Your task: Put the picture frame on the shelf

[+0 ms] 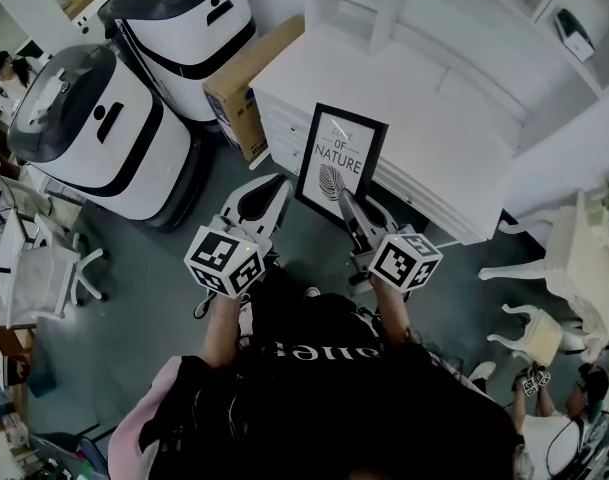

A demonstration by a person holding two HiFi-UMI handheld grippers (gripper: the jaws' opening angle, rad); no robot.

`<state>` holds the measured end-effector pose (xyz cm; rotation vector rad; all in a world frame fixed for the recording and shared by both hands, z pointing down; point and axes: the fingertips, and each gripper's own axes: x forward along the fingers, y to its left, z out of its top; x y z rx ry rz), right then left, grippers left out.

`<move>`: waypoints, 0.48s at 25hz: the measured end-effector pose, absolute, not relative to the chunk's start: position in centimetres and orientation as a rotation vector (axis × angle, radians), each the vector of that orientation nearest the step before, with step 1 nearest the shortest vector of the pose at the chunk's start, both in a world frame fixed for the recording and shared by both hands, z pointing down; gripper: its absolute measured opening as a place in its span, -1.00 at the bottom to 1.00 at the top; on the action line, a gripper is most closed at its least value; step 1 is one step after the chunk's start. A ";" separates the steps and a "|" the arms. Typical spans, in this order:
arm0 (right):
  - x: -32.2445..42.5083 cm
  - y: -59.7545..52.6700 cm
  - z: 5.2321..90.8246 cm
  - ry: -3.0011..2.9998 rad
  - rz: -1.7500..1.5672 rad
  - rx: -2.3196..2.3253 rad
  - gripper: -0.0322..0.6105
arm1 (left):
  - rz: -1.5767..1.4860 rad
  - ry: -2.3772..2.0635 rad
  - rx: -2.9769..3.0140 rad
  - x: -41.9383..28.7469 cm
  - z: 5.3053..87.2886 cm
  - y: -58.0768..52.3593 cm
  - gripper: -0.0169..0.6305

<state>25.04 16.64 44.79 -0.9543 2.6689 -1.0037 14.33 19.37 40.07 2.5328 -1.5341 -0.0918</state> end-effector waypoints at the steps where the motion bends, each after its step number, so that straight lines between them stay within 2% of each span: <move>1: 25.1 16.5 44.9 2.669 -1.009 -0.951 -0.67 | -0.085 -1.538 2.528 14.4 40.1 19.3 -0.89; 12: 22.5 12.1 44.6 2.614 -1.043 -0.952 -0.68 | -0.048 -1.506 2.536 11.7 40.6 15.3 -0.89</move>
